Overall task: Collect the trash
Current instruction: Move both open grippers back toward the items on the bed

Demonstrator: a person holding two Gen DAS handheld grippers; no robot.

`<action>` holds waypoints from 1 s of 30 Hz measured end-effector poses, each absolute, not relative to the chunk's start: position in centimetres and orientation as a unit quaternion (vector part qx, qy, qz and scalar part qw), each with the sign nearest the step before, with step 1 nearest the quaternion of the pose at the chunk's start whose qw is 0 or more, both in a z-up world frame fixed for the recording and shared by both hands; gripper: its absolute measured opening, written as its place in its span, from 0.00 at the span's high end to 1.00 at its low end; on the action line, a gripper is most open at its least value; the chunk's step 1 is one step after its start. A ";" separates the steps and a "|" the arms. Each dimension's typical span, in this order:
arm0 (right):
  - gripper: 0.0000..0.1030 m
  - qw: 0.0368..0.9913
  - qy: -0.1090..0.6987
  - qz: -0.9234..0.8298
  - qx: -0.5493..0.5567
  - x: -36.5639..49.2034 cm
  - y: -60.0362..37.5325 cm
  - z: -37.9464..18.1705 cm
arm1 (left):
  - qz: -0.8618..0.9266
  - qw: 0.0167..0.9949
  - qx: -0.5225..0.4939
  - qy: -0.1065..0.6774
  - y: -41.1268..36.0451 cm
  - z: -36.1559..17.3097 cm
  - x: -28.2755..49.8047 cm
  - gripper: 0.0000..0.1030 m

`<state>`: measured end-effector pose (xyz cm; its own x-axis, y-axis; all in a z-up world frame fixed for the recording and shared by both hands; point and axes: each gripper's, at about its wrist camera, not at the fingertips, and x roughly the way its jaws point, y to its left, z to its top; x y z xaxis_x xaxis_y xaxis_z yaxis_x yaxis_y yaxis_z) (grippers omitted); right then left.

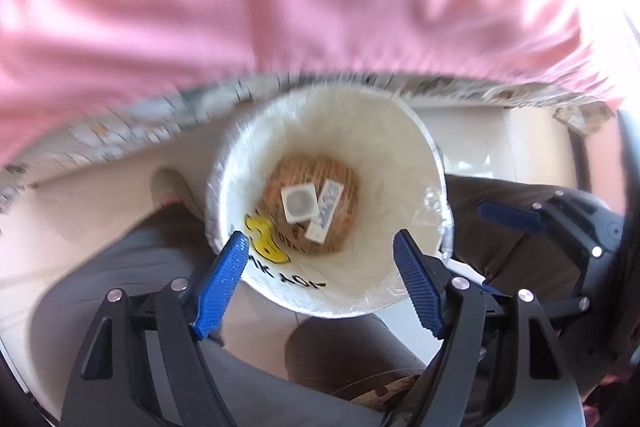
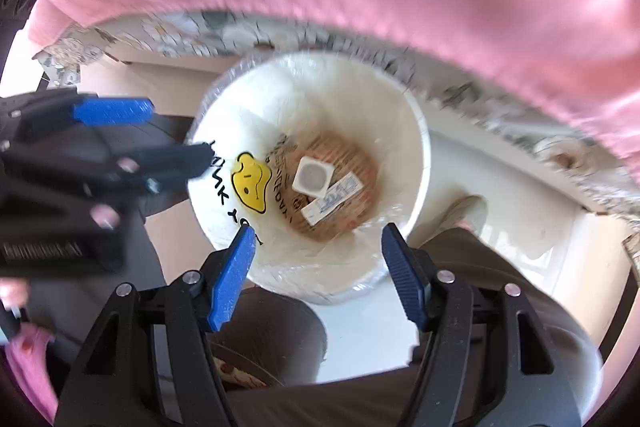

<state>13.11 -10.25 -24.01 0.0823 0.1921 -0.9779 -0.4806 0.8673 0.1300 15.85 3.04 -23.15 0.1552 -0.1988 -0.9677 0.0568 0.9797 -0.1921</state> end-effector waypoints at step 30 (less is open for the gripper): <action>0.25 0.887 0.355 0.255 -0.149 22.0 -14.5 6.2 | -0.037 0.885 0.058 0.460 7.4 2.7 28.3 0.18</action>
<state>21.96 -14.50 6.18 0.6182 0.3477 -0.7050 -0.5585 0.8254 -0.0826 28.35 7.44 2.67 0.5747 -0.0118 -0.8183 0.1191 0.9904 0.0694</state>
